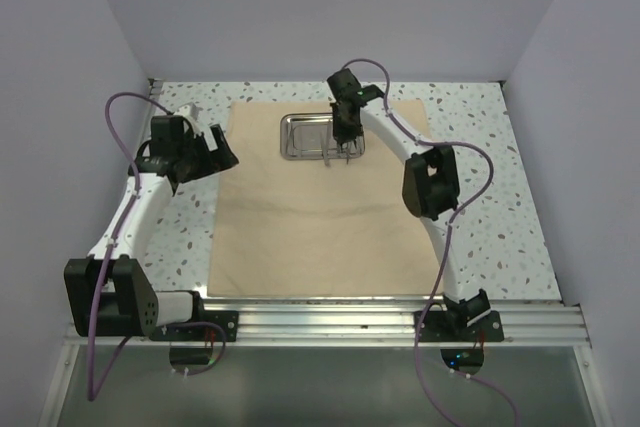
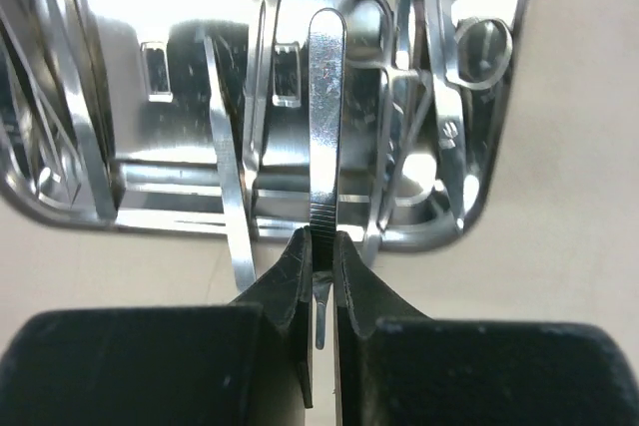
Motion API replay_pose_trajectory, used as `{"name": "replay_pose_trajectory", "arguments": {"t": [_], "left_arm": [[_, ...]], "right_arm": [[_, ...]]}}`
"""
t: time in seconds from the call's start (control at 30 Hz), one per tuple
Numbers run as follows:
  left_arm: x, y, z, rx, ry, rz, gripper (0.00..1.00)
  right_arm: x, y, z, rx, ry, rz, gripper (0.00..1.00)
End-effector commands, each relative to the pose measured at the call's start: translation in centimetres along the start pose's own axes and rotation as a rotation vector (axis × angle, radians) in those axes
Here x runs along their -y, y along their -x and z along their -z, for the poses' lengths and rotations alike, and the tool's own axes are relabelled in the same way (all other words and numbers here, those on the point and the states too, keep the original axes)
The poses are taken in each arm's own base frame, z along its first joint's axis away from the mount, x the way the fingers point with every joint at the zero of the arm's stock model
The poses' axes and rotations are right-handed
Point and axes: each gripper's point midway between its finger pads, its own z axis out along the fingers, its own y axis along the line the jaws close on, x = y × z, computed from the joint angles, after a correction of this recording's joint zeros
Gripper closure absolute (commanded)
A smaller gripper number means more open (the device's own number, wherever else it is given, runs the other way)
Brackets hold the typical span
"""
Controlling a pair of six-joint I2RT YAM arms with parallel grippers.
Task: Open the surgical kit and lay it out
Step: Pick up the medical item from the container, then place the medical item in the surgical kit.
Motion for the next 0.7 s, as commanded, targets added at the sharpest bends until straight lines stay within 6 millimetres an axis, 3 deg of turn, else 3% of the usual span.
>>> {"name": "replay_pose_trajectory", "arguments": {"t": [0.0,0.03,0.07,0.1,0.13,0.17,0.23,0.27,0.33,0.37,0.43,0.47,0.53,0.57,0.67], "left_arm": [[0.6,2.0,0.7,0.051,-0.007,-0.060,0.00],[1.3,1.7,0.6,0.045,-0.022,-0.074,0.00],[1.4,1.7,0.4,0.048,-0.023,-0.080,0.00],[1.5,1.8,0.4,0.052,-0.025,-0.082,0.00],[1.5,1.8,0.3,0.052,-0.025,-0.080,0.00],[1.7,1.9,0.1,0.056,-0.030,-0.083,0.00],[1.8,1.8,-0.3,0.049,-0.037,-0.077,0.00],[2.0,2.0,-0.4,0.050,-0.045,-0.076,0.00],[2.4,1.7,-0.9,0.038,-0.052,-0.078,0.00],[2.9,1.6,-1.1,0.038,-0.063,-0.088,0.00],[3.4,1.5,-1.6,0.030,-0.069,-0.098,0.00],[4.0,1.2,-1.8,0.026,-0.073,-0.113,0.00],[4.6,1.0,-2.4,0.014,-0.077,-0.123,0.00],[5.2,0.7,-2.6,0.007,-0.085,-0.133,0.00],[6.3,0.2,-3.1,-0.005,-0.109,-0.144,0.00]], "right_arm": [[0.1,4.2,10.1,0.164,0.051,-0.015,1.00],[0.4,4.1,11.4,0.177,0.052,-0.019,1.00],[1.4,2.0,10.9,0.129,0.028,-0.012,1.00],[1.7,1.3,11.6,0.129,0.027,-0.012,1.00],[2.2,1.5,15.0,0.176,0.045,-0.021,1.00],[3.5,-1.5,14.0,0.113,0.011,-0.009,1.00],[4.9,-3.9,15.4,0.106,-0.007,-0.021,1.00],[6.4,-6.6,16.5,0.082,-0.020,-0.025,1.00],[7.2,-9.7,17.0,0.044,-0.014,-0.058,1.00],[8.3,-12.6,17.5,0.011,-0.018,-0.068,1.00],[9.0,-15.8,17.6,-0.041,-0.019,-0.117,1.00],[9.6,-19.0,16.9,-0.116,-0.024,-0.128,1.00],[9.8,-21.1,17.2,-0.143,-0.007,-0.183,1.00],[9.9,-23.4,16.6,-0.191,0.000,-0.209,1.00],[10.4,-26.3,15.6,-0.234,-0.001,-0.249,1.00]]}}
